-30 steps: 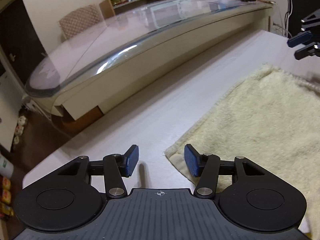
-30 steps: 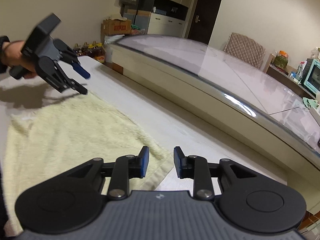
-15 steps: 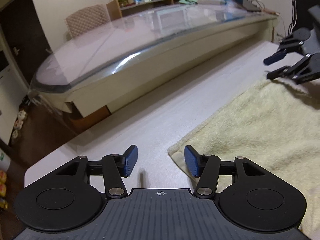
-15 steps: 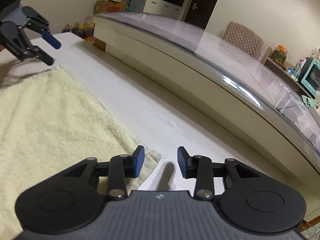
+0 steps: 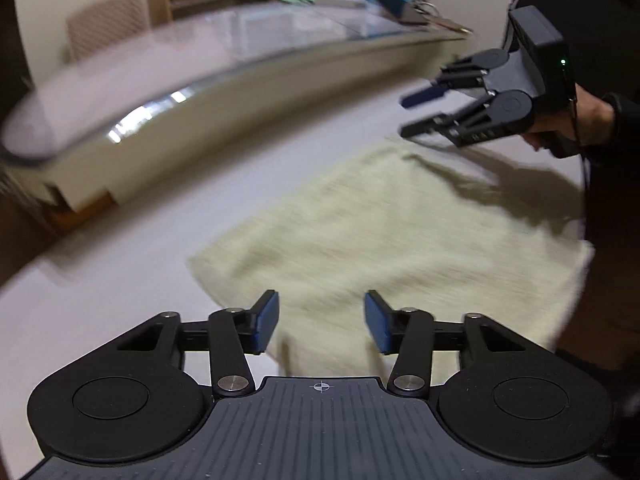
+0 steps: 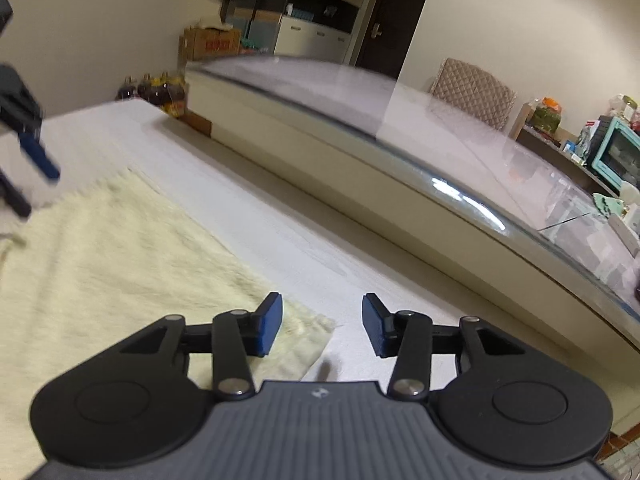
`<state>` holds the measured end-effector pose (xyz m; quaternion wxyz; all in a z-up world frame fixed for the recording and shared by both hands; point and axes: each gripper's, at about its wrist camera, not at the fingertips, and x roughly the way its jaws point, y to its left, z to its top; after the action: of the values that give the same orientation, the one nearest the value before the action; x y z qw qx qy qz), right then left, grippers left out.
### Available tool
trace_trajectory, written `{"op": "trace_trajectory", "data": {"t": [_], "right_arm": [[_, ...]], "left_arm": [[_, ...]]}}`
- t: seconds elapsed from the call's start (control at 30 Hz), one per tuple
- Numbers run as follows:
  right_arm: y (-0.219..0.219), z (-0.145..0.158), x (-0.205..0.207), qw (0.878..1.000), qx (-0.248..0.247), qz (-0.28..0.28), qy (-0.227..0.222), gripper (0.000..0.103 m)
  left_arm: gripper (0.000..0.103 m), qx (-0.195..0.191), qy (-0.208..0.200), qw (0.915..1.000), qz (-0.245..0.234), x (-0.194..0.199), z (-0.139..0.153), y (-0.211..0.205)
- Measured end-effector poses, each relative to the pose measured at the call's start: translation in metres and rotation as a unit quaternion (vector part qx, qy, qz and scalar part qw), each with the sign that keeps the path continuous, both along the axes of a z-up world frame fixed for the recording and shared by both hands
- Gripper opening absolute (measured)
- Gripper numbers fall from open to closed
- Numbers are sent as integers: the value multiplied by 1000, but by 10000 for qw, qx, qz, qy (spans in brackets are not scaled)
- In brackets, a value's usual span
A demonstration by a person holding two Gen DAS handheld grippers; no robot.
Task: Fold towel
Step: 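Grasp a corner of the flat towel with the left gripper, then grasp the adjacent towel corner with the right gripper while the left gripper holds its corner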
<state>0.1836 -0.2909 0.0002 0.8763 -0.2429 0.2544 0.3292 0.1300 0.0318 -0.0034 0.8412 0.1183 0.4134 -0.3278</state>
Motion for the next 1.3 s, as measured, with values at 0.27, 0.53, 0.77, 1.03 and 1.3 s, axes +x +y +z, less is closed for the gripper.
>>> {"op": "trace_trajectory", "data": {"t": [0.27,0.53,0.77,1.03,1.3], "right_arm": [[-26,13,-48,9995,284,-67,114,48],[-53,14,-77,9972,561,-262,426,48],[-75,21,-97,9940,869,-403,521,48],[-97,27,-141,9924,855,548,691,48],[-87,17,-198,9841,-612,1664,-78,43]], "left_arm": [[33,36,393,9985,-387,-19,-8,-4],[32,445,260,9954,-810,-25,-17,-22],[16,81,373,9967,-713,-29,-12,-11],[11,-236,-18,9988,-432,-70,2,2],[11,-606,5,9981,100,-90,-4,17]]}}
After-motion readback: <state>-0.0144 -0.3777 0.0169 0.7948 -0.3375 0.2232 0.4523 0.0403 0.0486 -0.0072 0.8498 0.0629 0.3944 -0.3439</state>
